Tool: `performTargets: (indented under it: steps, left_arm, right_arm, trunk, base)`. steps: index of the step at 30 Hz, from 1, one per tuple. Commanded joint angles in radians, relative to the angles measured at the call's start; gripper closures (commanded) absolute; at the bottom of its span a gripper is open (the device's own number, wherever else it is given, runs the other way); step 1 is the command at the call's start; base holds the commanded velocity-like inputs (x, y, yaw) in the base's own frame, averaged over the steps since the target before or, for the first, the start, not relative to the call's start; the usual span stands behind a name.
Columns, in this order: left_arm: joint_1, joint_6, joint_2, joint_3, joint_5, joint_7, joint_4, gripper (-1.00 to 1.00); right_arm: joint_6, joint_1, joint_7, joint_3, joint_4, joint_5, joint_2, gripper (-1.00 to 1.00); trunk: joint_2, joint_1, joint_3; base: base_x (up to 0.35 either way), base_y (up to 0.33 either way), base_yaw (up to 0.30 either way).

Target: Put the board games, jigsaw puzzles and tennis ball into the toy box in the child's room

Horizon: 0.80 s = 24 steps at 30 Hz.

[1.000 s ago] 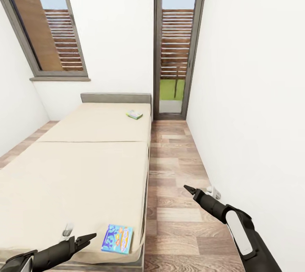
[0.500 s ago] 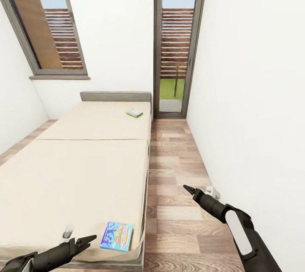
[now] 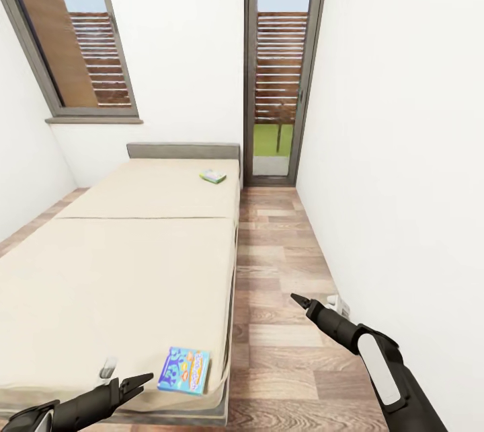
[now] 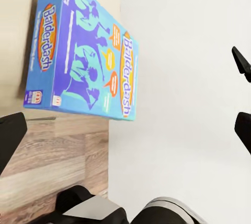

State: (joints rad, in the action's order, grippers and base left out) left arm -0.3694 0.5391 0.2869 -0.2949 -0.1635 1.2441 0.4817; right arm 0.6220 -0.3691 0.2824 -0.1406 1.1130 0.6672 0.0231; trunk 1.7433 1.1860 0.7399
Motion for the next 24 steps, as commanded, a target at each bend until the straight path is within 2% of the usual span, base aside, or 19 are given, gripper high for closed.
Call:
performTargets:
  steps: [1, 24]
  left_arm:
    - [0.000, 0.010, 0.000, -0.001, -0.002, 0.003, 0.000, -1.00]
    - [0.000, 0.011, 0.000, -0.001, -0.002, 0.001, 0.000, -1.00]
  right_arm:
    - [0.006, -0.001, 0.003, -0.002, 0.000, 0.002, 0.000, -1.00]
    - [0.007, -0.002, 0.003, -0.004, -0.001, 0.002, 0.002, -1.00]
  trunk:
    - [0.008, 0.004, 0.004]
    - [0.169, 0.092, 0.076]
  base:
    - [0.000, 0.000, 0.000]
    - [0.000, 0.000, 0.000]
